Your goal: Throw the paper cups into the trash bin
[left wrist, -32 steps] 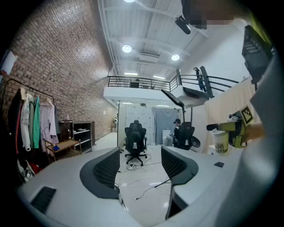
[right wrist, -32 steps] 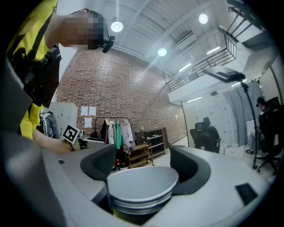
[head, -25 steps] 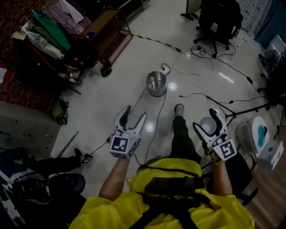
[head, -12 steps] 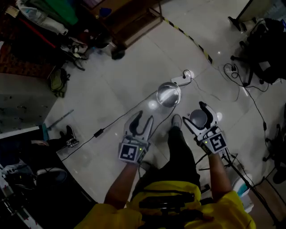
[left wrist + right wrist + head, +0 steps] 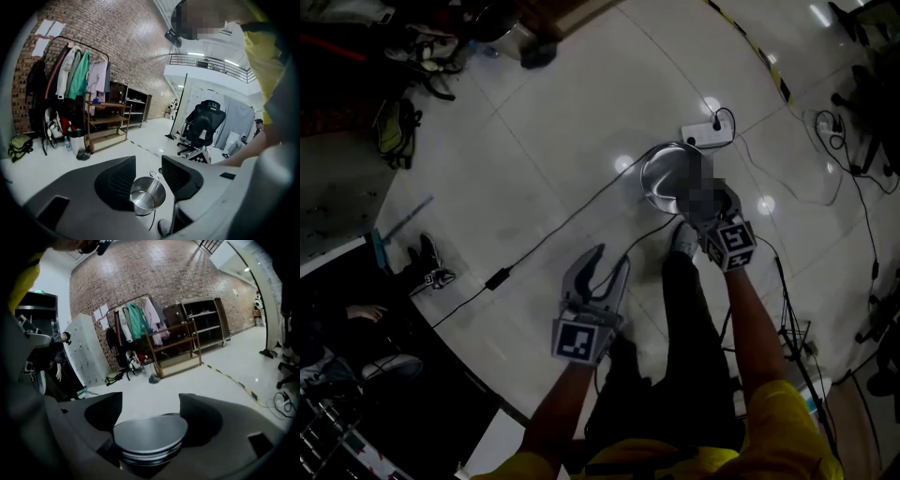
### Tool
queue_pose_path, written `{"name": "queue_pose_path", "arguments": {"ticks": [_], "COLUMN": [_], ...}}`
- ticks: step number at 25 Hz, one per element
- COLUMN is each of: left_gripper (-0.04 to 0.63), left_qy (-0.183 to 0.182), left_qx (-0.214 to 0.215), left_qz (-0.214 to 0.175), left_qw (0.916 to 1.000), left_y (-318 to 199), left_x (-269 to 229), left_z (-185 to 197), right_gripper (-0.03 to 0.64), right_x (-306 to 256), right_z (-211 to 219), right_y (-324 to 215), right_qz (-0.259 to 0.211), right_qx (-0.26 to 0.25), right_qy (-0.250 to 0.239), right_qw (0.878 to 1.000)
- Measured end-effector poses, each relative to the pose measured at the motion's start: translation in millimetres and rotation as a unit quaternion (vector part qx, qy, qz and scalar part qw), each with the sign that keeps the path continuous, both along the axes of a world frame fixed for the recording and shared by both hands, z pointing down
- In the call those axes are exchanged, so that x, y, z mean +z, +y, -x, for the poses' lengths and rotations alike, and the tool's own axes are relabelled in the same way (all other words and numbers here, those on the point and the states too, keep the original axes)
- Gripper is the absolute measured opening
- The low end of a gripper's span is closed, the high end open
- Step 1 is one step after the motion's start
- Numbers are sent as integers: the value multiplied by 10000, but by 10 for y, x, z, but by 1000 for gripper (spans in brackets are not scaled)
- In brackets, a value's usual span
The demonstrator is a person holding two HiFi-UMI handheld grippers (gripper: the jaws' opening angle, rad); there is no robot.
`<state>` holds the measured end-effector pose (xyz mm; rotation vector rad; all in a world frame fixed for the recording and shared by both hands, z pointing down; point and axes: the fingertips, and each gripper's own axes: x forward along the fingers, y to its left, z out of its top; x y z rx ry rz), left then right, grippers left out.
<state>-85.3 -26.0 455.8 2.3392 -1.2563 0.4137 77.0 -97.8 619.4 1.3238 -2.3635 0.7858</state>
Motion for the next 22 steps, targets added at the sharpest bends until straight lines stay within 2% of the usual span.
{"name": "queue_pose_path", "arguments": {"ticks": [2, 4, 6, 9, 13, 17, 22], "left_gripper": [173, 173, 173, 174, 173, 174, 174], "left_qy": [-15, 115, 286, 347, 200, 170, 134], "left_qx": [57, 105, 127, 128, 264, 251, 213], "left_qz": [177, 364, 486, 596, 699, 721, 682], "left_qw": [9998, 9992, 9983, 9975, 9970, 9969, 9974], "left_y": [-31, -62, -74, -67, -51, -53, -9], "left_x": [368, 645, 784, 886, 1003, 1023, 1048], "left_z": [-48, -155, -255, -302, -350, -331, -332], "right_gripper": [394, 394, 394, 397, 402, 411, 425], "right_x": [609, 1131, 1476, 1809, 2038, 2088, 2107], "right_z": [65, 71, 41, 64, 56, -7, 10], "right_y": [-73, -157, -259, -355, -276, -255, -196], "right_qz": [246, 393, 465, 623, 757, 712, 702], "right_qx": [-31, -24, 24, -39, -144, -80, -246], "right_qy": [222, 411, 463, 494, 512, 570, 653], "right_qw": [9994, 9984, 9978, 9968, 9957, 9958, 9951]}}
